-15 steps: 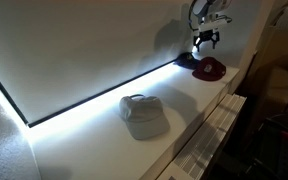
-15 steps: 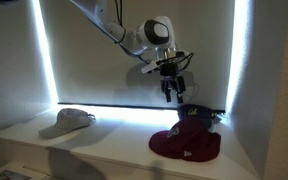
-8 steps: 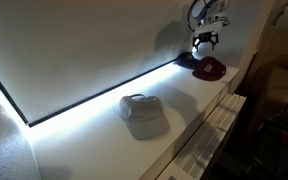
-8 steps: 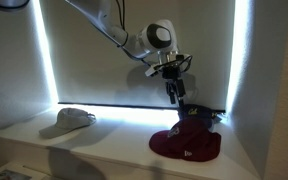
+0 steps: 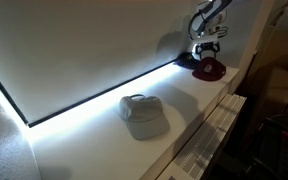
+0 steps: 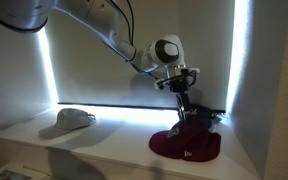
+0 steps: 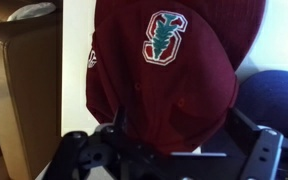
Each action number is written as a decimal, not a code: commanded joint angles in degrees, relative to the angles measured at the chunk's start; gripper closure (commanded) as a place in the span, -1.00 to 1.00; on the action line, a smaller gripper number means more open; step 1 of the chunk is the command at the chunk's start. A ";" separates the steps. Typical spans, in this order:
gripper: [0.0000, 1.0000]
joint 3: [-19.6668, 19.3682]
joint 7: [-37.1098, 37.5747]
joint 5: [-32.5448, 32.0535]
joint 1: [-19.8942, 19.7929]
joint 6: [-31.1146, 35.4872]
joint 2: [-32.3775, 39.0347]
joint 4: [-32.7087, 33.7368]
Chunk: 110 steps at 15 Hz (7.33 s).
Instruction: Put the red cap on the white cap
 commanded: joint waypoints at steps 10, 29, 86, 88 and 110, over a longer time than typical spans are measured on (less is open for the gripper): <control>-1.00 0.07 0.94 -0.21 -0.03 -2.29 5.29 3.18; 0.24 0.09 0.77 -0.16 0.06 -1.70 5.36 3.88; 0.98 11.26 -25.91 -27.39 12.06 41.92 -56.04 -60.56; 0.98 15.11 -15.40 -38.23 12.10 47.97 -55.75 -60.67; 0.98 38.41 18.51 -89.00 29.10 10.80 -42.70 -56.46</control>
